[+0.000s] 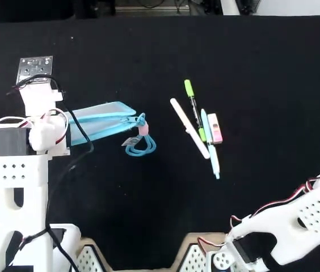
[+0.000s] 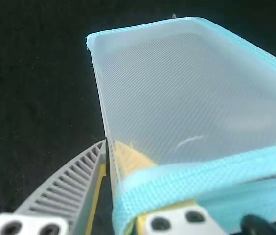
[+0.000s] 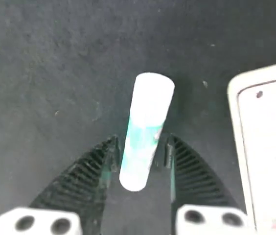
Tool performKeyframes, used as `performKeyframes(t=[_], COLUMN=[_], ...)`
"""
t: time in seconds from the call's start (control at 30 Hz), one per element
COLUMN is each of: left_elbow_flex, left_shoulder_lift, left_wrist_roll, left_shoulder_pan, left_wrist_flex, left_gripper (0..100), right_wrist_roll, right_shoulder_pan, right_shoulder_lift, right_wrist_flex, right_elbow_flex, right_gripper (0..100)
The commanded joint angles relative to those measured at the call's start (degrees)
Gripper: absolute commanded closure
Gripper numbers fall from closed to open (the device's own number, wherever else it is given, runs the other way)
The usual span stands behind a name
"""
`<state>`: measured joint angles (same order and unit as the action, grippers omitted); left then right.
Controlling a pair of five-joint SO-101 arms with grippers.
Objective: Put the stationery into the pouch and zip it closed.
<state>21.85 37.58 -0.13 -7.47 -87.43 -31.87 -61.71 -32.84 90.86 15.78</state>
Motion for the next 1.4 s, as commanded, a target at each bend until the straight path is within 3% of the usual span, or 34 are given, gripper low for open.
performKeyframes(t=[0.0,0.37,0.47,0.53,0.73,1.0,1.1,1.23,1.37], left_elbow_flex=[1.27,1.27,1.27,1.27,1.27,1.27,1.27,1.27,1.36], left_shoulder_lift=[-0.44,-0.44,-0.44,-0.44,-0.44,-0.44,-0.44,-0.44,-0.44], left_wrist_roll=[0.35,0.26,0.26,0.26,0.26,0.26,0.26,0.18,0.26], left_shoulder_pan=[0.66,0.75,0.66,0.57,0.57,0.57,0.57,0.57,0.57], left_wrist_flex=[0.35,0.44,0.44,0.44,0.53,0.53,0.53,0.53,0.53], left_gripper=[97,97,97,97,97,97,97,97,97], right_wrist_roll=[-0.26,-0.44,-1.14,-4.04,-10.2,-21.27,-24.09,-26.02,-23.91], right_shoulder_pan=[1.23,2.64,5.36,8.7,17.41,21.45,24.97,29.19,32.09], right_shoulder_lift=[0.57,0.31,-0.13,-0.84,-1.1,6.11,11.74,22.11,32.22], right_wrist_flex=[-6.42,-16.18,-16.88,-16.79,-16.44,-17.67,-23.65,-39.38,-51.25], right_elbow_flex=[-3.56,-4.62,-5.41,-5.93,-6.9,-14.73,-24.48,-42.15,-57.01], right_gripper=[83.8,84.4,90.1,98.5,98.8,98.8,98.8,98.8,97.7])
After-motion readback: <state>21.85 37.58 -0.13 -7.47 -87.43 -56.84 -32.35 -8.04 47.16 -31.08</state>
